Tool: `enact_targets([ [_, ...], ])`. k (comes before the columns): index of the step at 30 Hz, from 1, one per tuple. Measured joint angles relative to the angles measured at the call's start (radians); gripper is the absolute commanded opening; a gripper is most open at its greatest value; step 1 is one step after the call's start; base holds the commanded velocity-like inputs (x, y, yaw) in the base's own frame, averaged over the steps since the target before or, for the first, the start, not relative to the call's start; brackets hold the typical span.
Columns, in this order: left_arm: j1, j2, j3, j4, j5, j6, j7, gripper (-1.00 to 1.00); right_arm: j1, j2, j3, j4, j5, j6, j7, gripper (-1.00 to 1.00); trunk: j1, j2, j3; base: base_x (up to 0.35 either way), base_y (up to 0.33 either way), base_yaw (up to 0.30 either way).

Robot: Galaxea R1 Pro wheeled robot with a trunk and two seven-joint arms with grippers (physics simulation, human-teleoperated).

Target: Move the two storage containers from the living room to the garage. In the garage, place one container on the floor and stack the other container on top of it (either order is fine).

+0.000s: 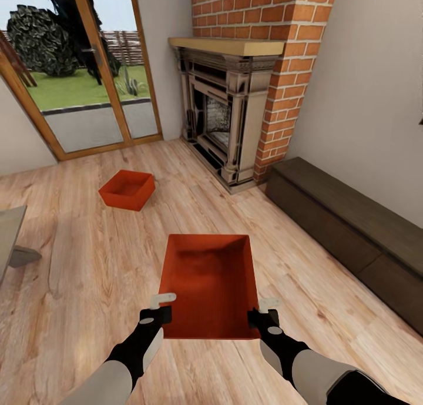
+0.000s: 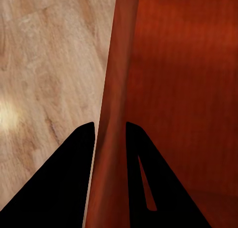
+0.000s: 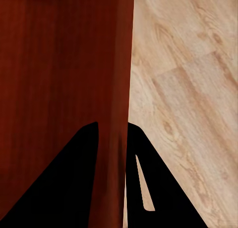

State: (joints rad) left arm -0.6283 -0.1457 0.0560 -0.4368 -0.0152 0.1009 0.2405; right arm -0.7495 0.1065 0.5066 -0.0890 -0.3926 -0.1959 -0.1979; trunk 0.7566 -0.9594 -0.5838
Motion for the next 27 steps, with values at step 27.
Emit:
enact_targets([
  [27,0.000,0.000,0.000,0.000,0.001,0.000,0.000,-1.00,0.000,0.000,0.001,-0.001,0.000,0.001,0.000,-1.00,-0.004,0.007,0.040,0.000,0.000,0.000],
])
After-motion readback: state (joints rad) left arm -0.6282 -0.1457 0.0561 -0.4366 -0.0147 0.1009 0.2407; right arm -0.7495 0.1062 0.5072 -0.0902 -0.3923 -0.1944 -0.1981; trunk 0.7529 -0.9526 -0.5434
